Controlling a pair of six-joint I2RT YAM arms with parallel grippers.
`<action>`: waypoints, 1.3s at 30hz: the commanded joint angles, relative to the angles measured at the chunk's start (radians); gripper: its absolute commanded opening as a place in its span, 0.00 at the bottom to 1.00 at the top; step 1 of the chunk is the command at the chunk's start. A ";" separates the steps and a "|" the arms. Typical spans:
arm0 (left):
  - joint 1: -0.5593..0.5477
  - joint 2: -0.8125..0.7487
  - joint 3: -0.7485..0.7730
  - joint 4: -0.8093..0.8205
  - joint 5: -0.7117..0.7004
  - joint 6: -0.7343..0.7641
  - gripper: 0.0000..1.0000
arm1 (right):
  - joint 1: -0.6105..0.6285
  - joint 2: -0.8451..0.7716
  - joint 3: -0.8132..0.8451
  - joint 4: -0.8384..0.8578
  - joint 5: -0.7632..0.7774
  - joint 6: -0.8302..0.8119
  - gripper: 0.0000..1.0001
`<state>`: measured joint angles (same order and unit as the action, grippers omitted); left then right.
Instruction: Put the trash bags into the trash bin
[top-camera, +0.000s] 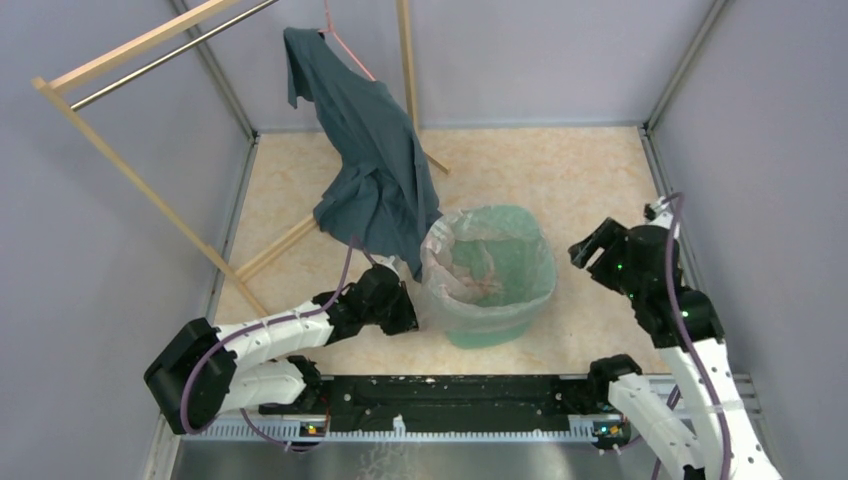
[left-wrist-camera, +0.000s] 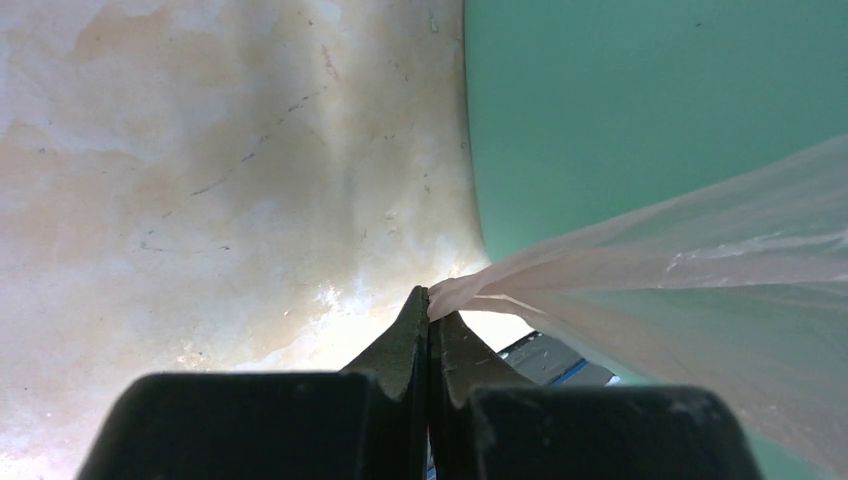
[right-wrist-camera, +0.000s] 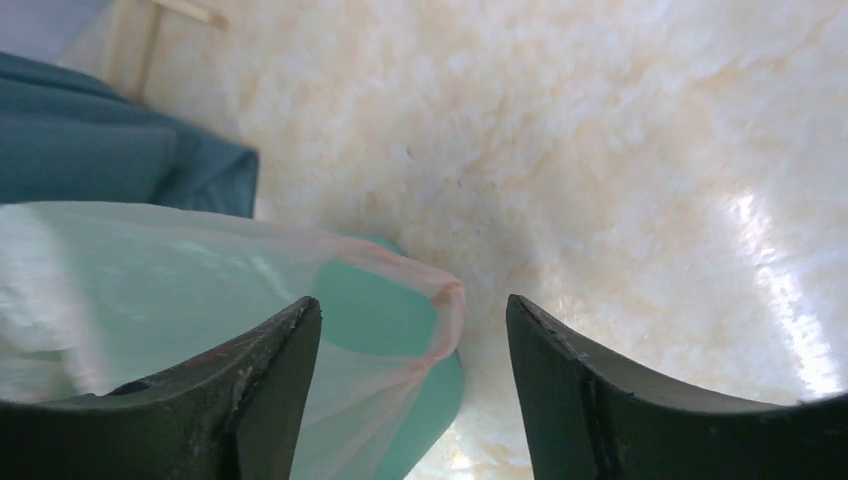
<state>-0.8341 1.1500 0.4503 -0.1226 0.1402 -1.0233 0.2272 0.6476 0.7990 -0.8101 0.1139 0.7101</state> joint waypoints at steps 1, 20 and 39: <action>-0.004 -0.007 -0.009 0.022 -0.017 -0.002 0.03 | 0.003 -0.020 0.201 -0.112 0.123 -0.090 0.72; -0.005 -0.030 -0.018 0.019 -0.025 -0.017 0.02 | 0.561 0.509 0.507 0.019 -0.073 -0.447 0.62; -0.006 -0.051 0.000 -0.014 -0.046 -0.022 0.01 | 0.560 0.574 0.457 0.263 0.090 -0.377 0.52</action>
<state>-0.8368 1.1221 0.4389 -0.1356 0.1139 -1.0458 0.7689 1.2919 1.2541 -0.5274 0.3176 0.3367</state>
